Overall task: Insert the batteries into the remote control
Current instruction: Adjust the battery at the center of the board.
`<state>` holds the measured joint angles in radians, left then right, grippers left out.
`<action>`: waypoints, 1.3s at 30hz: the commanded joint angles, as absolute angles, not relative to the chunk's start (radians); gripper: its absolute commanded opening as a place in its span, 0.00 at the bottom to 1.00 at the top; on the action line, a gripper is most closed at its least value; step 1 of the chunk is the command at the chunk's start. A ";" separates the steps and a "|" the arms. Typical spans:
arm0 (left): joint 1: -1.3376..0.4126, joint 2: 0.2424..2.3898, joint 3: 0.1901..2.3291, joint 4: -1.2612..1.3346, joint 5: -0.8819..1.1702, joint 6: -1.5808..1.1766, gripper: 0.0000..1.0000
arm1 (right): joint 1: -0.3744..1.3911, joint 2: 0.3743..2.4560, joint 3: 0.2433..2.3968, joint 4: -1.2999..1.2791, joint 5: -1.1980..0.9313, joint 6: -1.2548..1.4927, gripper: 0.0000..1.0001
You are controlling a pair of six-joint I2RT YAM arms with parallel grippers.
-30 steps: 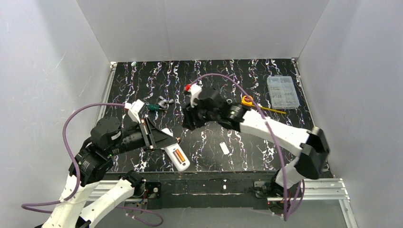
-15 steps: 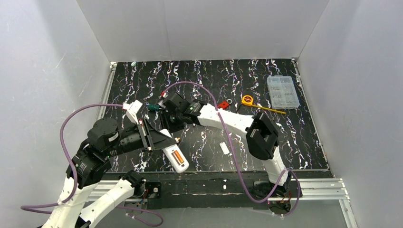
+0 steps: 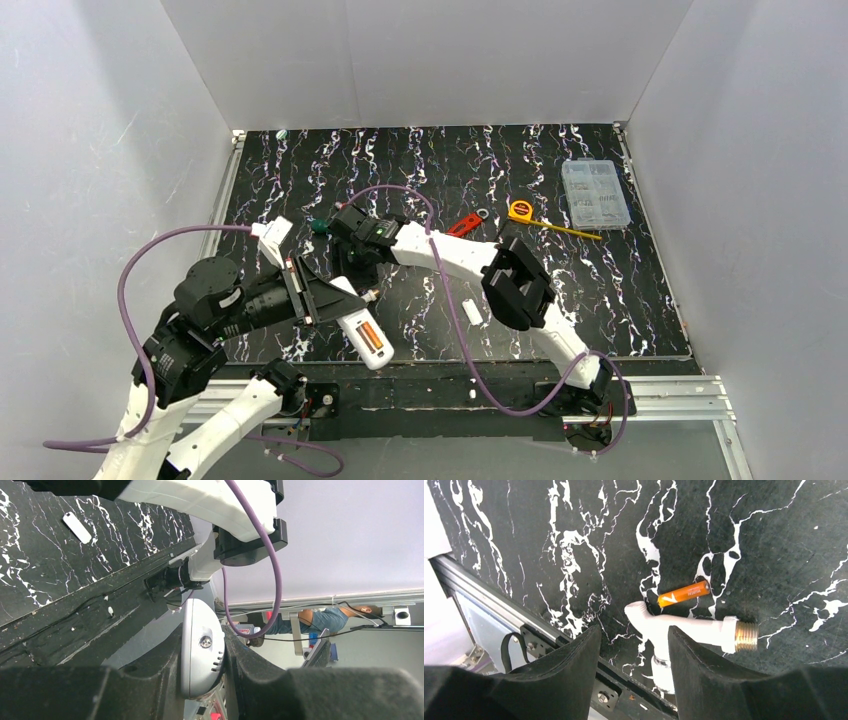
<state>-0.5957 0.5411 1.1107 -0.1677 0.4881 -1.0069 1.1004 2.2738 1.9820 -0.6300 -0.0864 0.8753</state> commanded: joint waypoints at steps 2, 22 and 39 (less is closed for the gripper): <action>-0.592 0.519 1.110 -0.146 0.520 -1.015 0.00 | 1.103 2.308 2.066 -0.708 -0.028 0.943 0.60; -0.592 0.522 1.092 -0.124 0.535 -1.031 0.00 | 1.103 2.352 2.076 -0.731 0.036 0.967 0.60; -0.592 0.523 1.096 -0.128 0.534 -1.033 0.00 | 1.103 2.415 2.110 -0.743 0.020 0.969 0.58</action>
